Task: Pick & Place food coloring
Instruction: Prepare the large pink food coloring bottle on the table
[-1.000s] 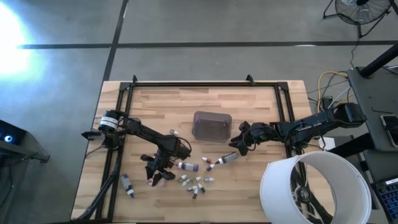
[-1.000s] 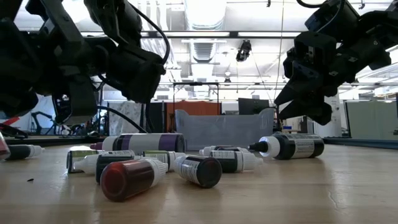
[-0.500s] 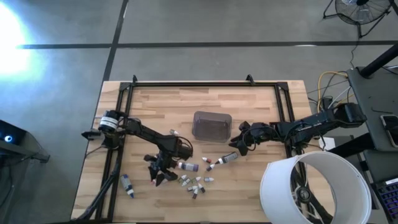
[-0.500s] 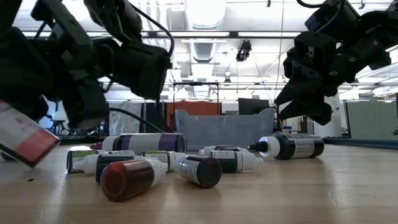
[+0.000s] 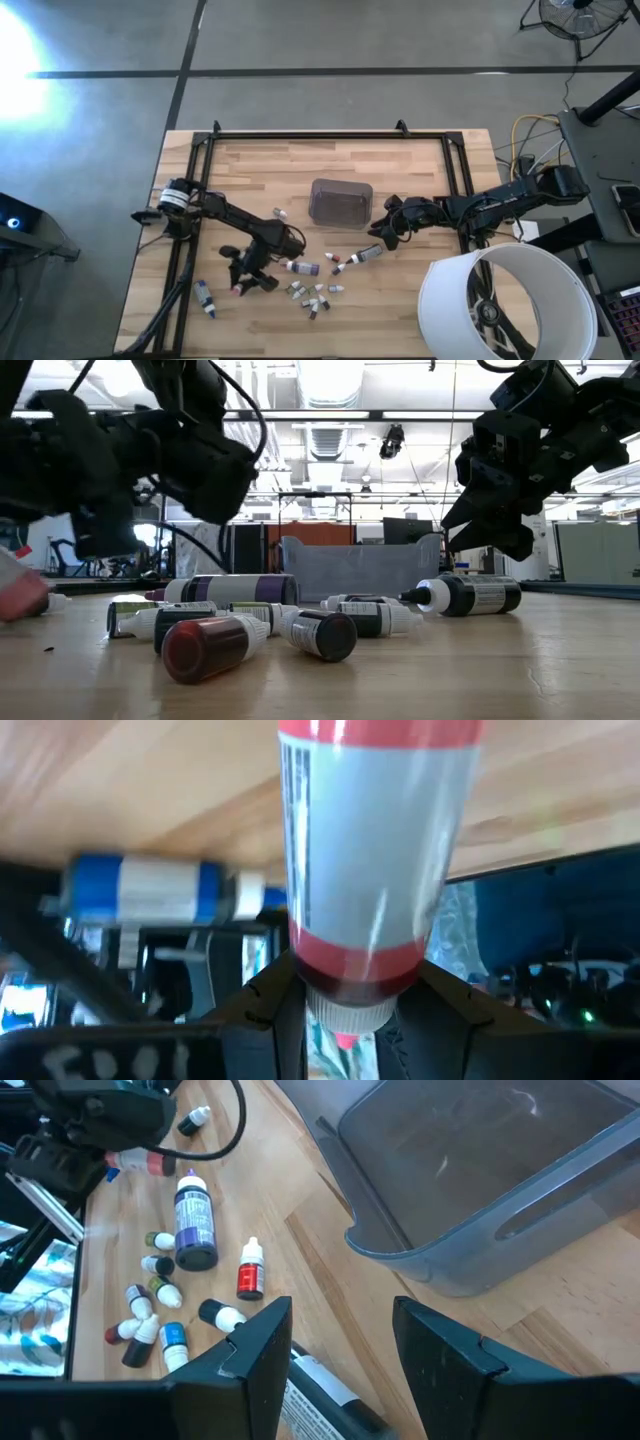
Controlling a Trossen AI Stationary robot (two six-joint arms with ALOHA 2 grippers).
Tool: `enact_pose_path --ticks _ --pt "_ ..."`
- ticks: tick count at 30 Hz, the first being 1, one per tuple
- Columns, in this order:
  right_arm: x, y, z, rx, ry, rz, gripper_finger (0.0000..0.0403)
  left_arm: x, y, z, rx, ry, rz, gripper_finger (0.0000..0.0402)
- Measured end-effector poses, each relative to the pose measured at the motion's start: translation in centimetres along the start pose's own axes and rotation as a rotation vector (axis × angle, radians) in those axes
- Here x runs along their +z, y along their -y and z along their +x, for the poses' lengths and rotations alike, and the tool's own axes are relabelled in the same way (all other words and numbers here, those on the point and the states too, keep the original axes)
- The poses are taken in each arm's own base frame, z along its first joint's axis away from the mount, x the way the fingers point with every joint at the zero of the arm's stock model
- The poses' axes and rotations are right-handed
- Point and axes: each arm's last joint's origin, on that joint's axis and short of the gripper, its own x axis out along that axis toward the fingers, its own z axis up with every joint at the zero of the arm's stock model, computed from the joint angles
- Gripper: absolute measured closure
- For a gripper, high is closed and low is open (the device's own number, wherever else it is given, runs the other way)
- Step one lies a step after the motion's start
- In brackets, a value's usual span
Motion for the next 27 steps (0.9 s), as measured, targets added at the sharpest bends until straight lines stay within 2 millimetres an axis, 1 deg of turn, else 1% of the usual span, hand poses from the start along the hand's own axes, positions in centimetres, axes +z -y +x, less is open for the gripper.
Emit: enact_pose_path --ticks 8,22,24,27 --pt "0.0 0.0 0.0 0.000 0.000 0.000 0.0234 -1.9 -1.0 -0.1 0.151 -0.059 -0.161 0.0284" --pt "0.0 0.0 0.0 0.000 0.000 0.000 0.0234 -1.9 -0.9 -0.1 0.170 -0.038 -0.098 0.0283" --pt "0.0 0.0 0.0 0.000 0.000 0.000 0.0234 -1.9 -0.9 -0.1 0.171 -0.037 -0.076 0.0276" --pt "0.0 0.0 0.0 0.000 0.000 0.000 0.0234 -1.9 -0.9 -0.1 0.176 -0.028 -0.066 0.0248"
